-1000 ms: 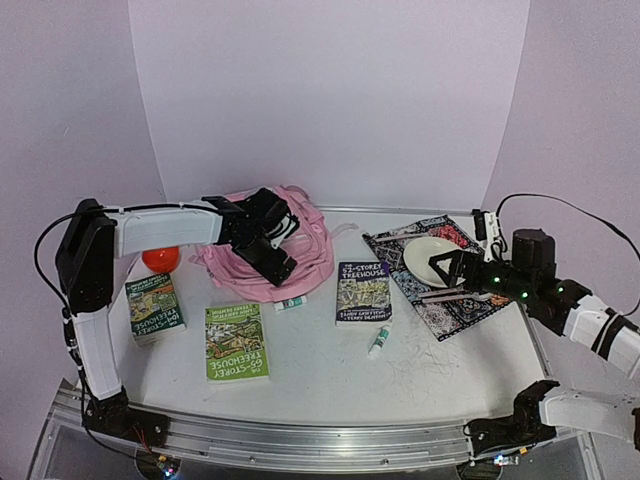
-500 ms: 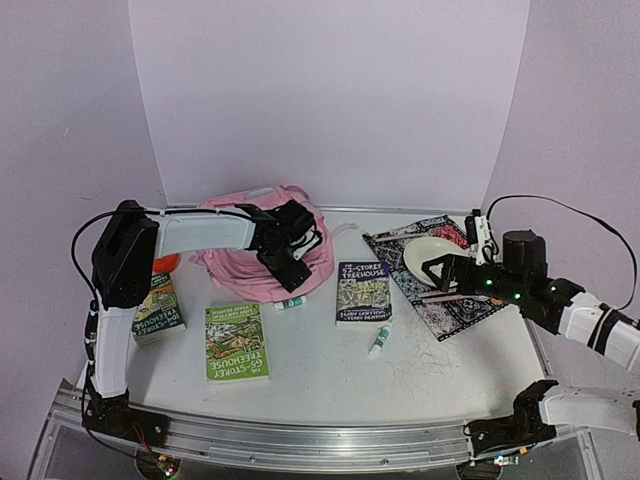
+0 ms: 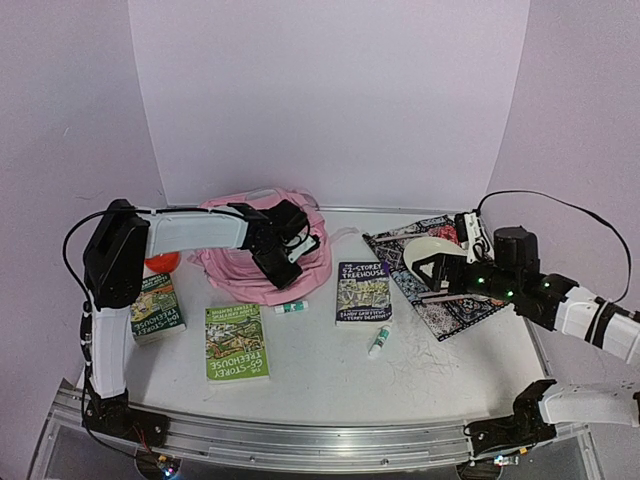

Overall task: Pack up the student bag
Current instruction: Move the student bag to the book.

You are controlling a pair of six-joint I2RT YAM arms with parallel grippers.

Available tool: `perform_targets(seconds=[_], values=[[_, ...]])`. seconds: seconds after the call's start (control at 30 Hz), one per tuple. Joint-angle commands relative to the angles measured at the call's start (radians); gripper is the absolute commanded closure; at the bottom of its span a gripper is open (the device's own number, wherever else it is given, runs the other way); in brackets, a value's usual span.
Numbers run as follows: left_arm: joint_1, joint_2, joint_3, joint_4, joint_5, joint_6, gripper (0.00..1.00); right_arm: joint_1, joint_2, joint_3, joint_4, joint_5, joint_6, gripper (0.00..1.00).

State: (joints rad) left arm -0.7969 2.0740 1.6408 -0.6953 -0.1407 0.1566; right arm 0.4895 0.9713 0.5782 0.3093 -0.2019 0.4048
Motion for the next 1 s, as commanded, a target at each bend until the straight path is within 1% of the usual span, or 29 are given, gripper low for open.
perform_targets(seconds=[0.0,0.2,0.33,0.5,0.7,0.97], values=[[-0.001,-0.137,-0.026,-0.017,0.014,-0.006,1.0,0.029,0.031,0.074,0.047,0.013,0.009,0.02],[-0.001,-0.223,-0.104,-0.017,0.067,-0.019,1.0,0.075,0.081,0.115,0.06,0.022,0.036,0.02],[-0.002,-0.279,-0.152,-0.017,0.075,-0.038,1.0,0.113,0.124,0.14,0.08,0.026,0.063,0.02],[-0.001,-0.338,-0.185,-0.015,0.096,-0.061,1.0,0.171,0.208,0.194,0.095,0.046,0.078,0.02],[-0.001,-0.379,-0.272,-0.014,0.074,-0.071,1.0,0.239,0.327,0.27,0.114,0.064,0.093,0.02],[-0.001,-0.466,-0.401,0.042,0.137,-0.103,1.0,0.25,0.452,0.348,0.121,0.086,0.113,0.02]])
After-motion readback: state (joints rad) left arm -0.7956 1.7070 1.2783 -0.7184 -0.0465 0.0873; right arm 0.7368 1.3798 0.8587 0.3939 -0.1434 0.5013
